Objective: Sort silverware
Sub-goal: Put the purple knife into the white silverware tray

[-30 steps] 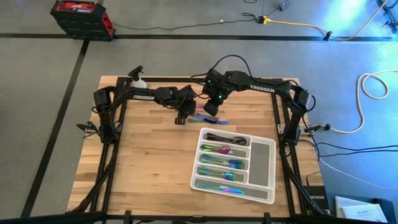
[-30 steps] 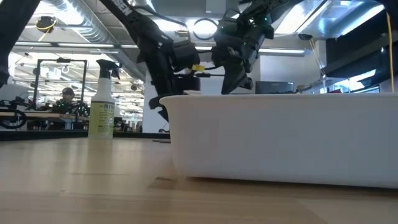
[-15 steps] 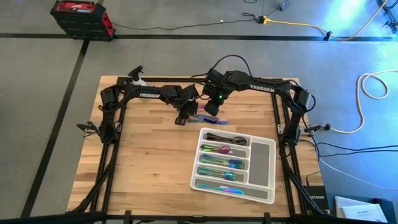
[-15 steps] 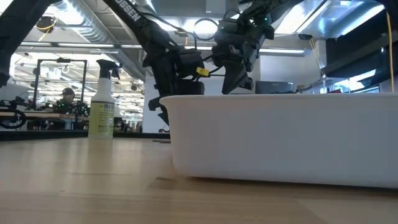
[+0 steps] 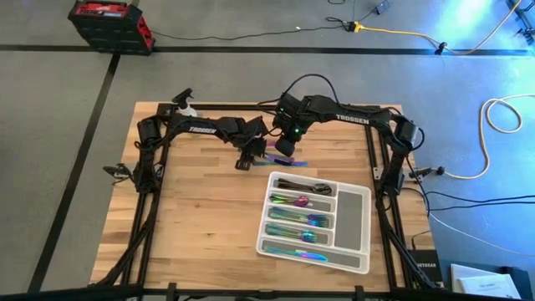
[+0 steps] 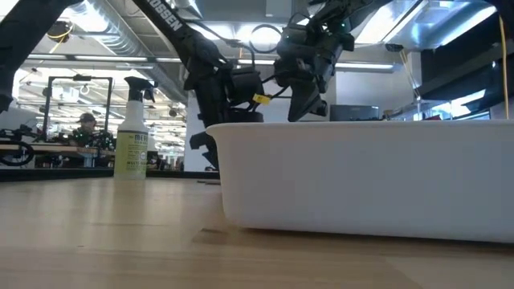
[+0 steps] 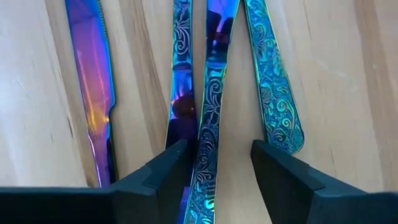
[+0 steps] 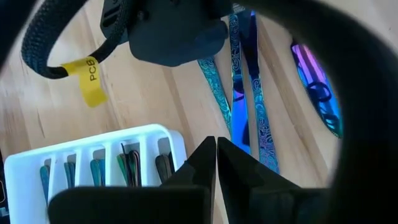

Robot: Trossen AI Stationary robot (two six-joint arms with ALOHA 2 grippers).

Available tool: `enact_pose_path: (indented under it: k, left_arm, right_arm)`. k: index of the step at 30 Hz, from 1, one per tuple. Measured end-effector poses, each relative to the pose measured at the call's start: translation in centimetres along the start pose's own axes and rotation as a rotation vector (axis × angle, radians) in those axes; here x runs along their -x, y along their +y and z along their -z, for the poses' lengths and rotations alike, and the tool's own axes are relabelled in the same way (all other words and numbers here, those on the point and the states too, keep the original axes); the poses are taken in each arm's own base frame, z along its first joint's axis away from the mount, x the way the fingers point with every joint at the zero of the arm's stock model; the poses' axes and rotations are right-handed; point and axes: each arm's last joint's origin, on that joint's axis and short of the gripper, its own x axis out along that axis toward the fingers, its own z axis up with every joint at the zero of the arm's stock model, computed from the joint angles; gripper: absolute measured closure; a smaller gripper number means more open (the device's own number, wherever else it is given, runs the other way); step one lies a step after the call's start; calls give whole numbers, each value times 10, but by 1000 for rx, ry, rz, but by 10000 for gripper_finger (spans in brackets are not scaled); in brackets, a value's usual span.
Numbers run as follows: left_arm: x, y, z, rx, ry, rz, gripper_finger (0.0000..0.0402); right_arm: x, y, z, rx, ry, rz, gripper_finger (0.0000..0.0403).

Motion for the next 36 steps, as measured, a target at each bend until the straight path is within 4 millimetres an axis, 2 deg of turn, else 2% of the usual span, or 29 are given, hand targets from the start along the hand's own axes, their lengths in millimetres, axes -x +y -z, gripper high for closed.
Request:
enact_pose_path:
  k: [3,11,16,36]
  left_arm:
    - [0,-2,3,24,22,25,249]
    - [1,-10,7,56,75,101,325]
    - [1,-11,8,73,91,104,350]
    - [-3,-18,9,50,147,42,335]
  right_arm:
    - [0,0,0,-1,1,0,403]
    - [0,0,0,1,1,-1,403]
    - [0,0,0,3,0,0,403]
    - [0,0,0,17,-2,7,403]
